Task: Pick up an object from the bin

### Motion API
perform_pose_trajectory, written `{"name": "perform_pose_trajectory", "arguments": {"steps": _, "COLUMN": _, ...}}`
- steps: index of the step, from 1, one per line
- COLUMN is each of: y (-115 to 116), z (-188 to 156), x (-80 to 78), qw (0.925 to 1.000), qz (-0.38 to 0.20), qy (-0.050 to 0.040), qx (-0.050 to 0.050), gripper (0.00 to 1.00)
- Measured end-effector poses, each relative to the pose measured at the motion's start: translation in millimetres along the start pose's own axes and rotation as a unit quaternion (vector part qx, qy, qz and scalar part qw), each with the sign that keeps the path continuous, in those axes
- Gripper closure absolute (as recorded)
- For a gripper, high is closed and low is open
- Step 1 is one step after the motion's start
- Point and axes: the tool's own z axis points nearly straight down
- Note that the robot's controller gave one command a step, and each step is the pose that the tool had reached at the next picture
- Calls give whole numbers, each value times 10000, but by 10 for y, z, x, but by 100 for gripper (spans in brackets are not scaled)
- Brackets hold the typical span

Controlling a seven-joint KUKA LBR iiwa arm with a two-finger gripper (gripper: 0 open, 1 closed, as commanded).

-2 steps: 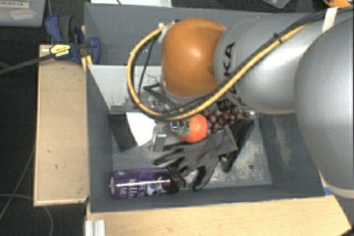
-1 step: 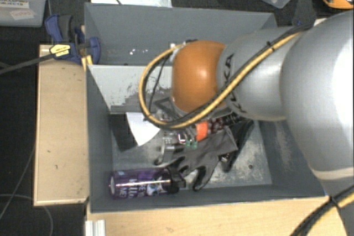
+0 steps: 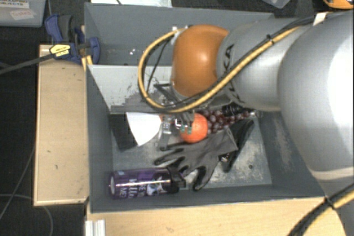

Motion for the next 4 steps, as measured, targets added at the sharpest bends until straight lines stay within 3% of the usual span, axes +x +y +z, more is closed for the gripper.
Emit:
{"name": "perform_pose_trajectory", "arguments": {"steps": 1, "y": -360, "z": 546, "x": 347, "qw": 10000, "qz": -53, "qy": 24, "qx": 14, "gripper": 0}}
{"name": "perform_pose_trajectory", "arguments": {"steps": 2, "y": -285, "z": 418, "x": 152, "qw": 10000, "qz": 37, "qy": -17, "qx": -13, "gripper": 0}}
{"name": "perform_pose_trajectory", "arguments": {"steps": 3, "y": -676, "z": 621, "x": 593, "qw": 9972, "qz": 723, "qy": -167, "qx": -98, "gripper": 0}}
{"name": "perform_pose_trajectory", "arguments": {"steps": 4, "y": -971, "z": 698, "x": 205, "qw": 9995, "qz": 291, "qy": -65, "qx": -54, "gripper": 100}}
